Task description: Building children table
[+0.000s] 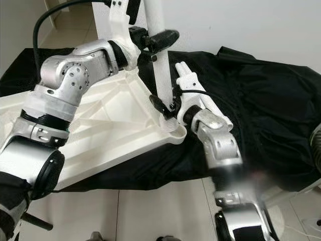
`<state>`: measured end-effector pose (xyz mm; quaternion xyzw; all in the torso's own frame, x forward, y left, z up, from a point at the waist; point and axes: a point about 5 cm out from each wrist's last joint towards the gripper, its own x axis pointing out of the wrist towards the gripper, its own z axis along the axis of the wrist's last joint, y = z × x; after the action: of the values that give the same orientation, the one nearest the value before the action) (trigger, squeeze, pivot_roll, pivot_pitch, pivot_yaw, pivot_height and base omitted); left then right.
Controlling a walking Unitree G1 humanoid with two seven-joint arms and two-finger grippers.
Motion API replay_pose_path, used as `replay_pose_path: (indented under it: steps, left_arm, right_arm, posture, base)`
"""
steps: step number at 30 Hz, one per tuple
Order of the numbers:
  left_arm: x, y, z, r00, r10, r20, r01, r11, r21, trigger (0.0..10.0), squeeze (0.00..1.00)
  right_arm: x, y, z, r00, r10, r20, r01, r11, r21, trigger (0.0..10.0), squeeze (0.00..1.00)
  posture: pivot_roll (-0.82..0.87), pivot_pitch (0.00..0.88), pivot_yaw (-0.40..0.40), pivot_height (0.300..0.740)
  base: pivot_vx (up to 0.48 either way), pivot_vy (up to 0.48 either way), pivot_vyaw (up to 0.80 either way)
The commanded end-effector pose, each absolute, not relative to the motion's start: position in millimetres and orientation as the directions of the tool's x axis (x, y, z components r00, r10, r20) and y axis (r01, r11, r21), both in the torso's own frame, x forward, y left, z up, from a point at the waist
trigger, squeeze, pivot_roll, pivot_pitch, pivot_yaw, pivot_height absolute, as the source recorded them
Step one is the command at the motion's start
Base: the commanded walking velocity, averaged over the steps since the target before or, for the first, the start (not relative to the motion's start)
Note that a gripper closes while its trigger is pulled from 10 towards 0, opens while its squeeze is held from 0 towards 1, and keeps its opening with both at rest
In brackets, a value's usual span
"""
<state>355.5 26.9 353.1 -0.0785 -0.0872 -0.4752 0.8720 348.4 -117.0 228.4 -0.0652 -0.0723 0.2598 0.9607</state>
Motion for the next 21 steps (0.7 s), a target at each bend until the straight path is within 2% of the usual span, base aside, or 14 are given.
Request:
replay_pose_path:
  steps: [1, 8, 12, 13, 15, 21]
  left_arm:
    - [357, 27, 362, 0.567, -0.778, 0.272, 0.813, 0.582, -0.027, 10.0, 0.0]
    - [357, 21, 368, 0.631, -0.716, 0.299, 0.751, 0.661, 0.0, 10.0, 0.0]
    - [357, 18, 369, 0.639, -0.706, 0.305, 0.745, 0.667, -0.014, 10.0, 0.0]
    - [354, 11, 369, 0.639, -0.702, 0.312, 0.744, 0.668, -0.02, 10.0, 0.0]
    - [353, 7, 368, 0.639, -0.701, 0.316, 0.742, 0.67, -0.017, 10.0, 0.0]
    - [349, -1, 368, 0.63, -0.709, 0.317, 0.75, 0.661, -0.014, 10.0, 0.0]
  right_arm:
    - [352, -114, 225, 0.887, 0.449, 0.107, -0.424, 0.885, -0.193, 10.0, 0.0]
    - [359, -95, 218, 0.94, 0.32, 0.115, -0.292, 0.933, -0.208, 10.0, 0.0]
    - [360, -90, 218, 0.948, 0.29, 0.132, -0.257, 0.941, -0.218, 10.0, 0.0]
    - [363, -85, 218, 0.965, 0.212, 0.151, -0.186, 0.967, -0.172, 10.0, 0.0]
    - [364, -83, 218, 0.97, 0.183, 0.158, -0.158, 0.975, -0.157, 10.0, 0.0]
    - [368, -87, 221, 0.974, 0.131, 0.183, -0.104, 0.983, -0.148, 10.0, 0.0]
  posture:
    - [-0.06, 0.03, -0.012, 0.74]
    - [-0.06, 0.039, -0.01, 0.74]
    - [-0.06, 0.042, -0.008, 0.74]
    - [-0.06, 0.048, -0.01, 0.74]
    - [-0.06, 0.048, -0.01, 0.74]
    - [-0.06, 0.056, -0.01, 0.74]
  base:
    - [0.0, 0.0, 0.0]
    - [0.0, 0.0, 0.0]
    - [0.0, 0.0, 0.0]
    - [0.0, 0.0, 0.0]
    - [0.0, 0.0, 0.0]
    - [0.0, 0.0, 0.0]
